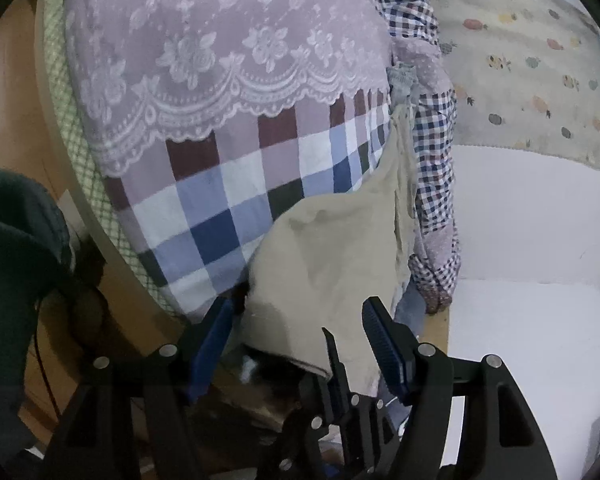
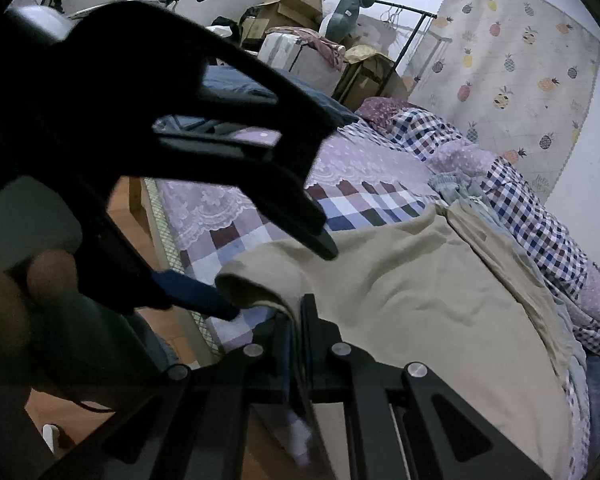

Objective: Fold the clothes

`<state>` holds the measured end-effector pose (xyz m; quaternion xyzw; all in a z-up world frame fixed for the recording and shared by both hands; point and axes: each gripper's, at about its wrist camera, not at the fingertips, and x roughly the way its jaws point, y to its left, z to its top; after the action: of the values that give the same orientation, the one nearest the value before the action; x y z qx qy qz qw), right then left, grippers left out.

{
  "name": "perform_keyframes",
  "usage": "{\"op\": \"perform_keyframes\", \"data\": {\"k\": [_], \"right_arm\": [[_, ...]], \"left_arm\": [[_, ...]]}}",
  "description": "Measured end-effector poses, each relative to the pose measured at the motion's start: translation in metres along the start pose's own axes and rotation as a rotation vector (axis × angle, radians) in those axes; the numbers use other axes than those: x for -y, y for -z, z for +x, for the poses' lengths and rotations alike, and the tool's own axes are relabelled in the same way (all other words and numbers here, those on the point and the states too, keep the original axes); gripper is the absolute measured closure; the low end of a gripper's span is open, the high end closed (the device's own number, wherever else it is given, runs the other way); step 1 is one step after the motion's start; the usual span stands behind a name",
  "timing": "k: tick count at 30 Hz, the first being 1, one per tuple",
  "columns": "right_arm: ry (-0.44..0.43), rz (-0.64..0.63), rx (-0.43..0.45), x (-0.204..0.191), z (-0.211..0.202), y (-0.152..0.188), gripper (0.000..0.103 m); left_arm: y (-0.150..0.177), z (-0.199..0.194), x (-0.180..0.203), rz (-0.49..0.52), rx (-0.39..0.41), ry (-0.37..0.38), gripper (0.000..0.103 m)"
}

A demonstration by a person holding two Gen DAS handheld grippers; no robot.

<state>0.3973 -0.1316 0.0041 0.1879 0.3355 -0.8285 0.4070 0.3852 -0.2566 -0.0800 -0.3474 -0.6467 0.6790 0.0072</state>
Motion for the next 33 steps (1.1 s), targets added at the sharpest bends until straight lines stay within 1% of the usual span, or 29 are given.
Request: {"op": "perform_keyframes", "data": {"k": [3, 4, 5, 6, 8, 10, 11, 12, 13, 14, 15, 16, 17, 18, 21, 27, 33], "right_arm": [[-0.010, -0.003, 0.004, -0.002, -0.002, 0.000, 0.100], [-0.013, -0.005, 0.005, -0.003, -0.003, 0.000, 0.100], [-0.017, -0.006, 0.006, -0.004, -0.004, -0.001, 0.100], [-0.020, -0.007, 0.008, -0.005, -0.005, -0.001, 0.100], [-0.027, -0.010, 0.011, -0.006, -0.006, -0.001, 0.100], [-0.026, -0.019, 0.013, -0.009, -0.008, -0.001, 0.100], [-0.021, -0.025, 0.013, -0.011, -0.008, -0.001, 0.100], [-0.012, -0.034, 0.014, -0.013, -0.009, 0.000, 0.100], [-0.001, -0.042, 0.014, -0.014, -0.009, 0.002, 0.099], [0.018, -0.051, 0.013, -0.015, -0.009, 0.004, 0.095], [0.039, -0.061, 0.012, -0.015, -0.009, 0.006, 0.085], [0.059, -0.068, 0.013, -0.015, -0.010, 0.009, 0.079], [0.078, -0.074, 0.014, -0.015, -0.011, 0.012, 0.066], [0.100, -0.082, 0.013, -0.013, -0.011, 0.014, 0.062], [0.175, -0.118, -0.007, -0.008, -0.010, 0.024, 0.060], [0.291, -0.159, -0.059, 0.010, -0.015, 0.047, 0.059], [0.387, -0.139, -0.146, 0.035, -0.039, 0.078, 0.059]], "left_arm": [[0.002, 0.006, -0.002, -0.013, -0.017, 0.016, 0.032], [0.001, 0.005, -0.001, -0.009, -0.011, 0.018, 0.033], [0.000, 0.001, 0.000, -0.011, 0.007, 0.037, 0.035], [-0.002, -0.003, 0.000, -0.014, 0.025, 0.056, 0.040], [-0.003, -0.007, 0.001, -0.020, 0.042, 0.075, 0.051], [-0.003, -0.006, 0.000, -0.019, 0.036, 0.069, 0.078], [-0.003, -0.006, -0.001, -0.018, 0.033, 0.065, 0.084], [-0.002, -0.005, 0.001, -0.006, 0.032, 0.059, 0.095], [-0.002, -0.006, 0.003, 0.006, 0.039, 0.057, 0.095], [-0.001, -0.006, 0.004, 0.017, 0.046, 0.054, 0.096], [-0.002, -0.008, 0.007, 0.028, 0.055, 0.054, 0.097], [-0.002, -0.010, 0.010, 0.038, 0.064, 0.055, 0.097], [-0.001, -0.012, 0.012, 0.045, 0.068, 0.062, 0.097], [-0.001, -0.013, 0.014, 0.052, 0.073, 0.070, 0.098], [0.002, -0.017, 0.026, 0.083, 0.081, 0.082, 0.098], [0.007, -0.024, 0.046, 0.138, 0.083, 0.110, 0.098], [0.012, -0.028, 0.061, 0.164, 0.087, 0.128, 0.099]]}}
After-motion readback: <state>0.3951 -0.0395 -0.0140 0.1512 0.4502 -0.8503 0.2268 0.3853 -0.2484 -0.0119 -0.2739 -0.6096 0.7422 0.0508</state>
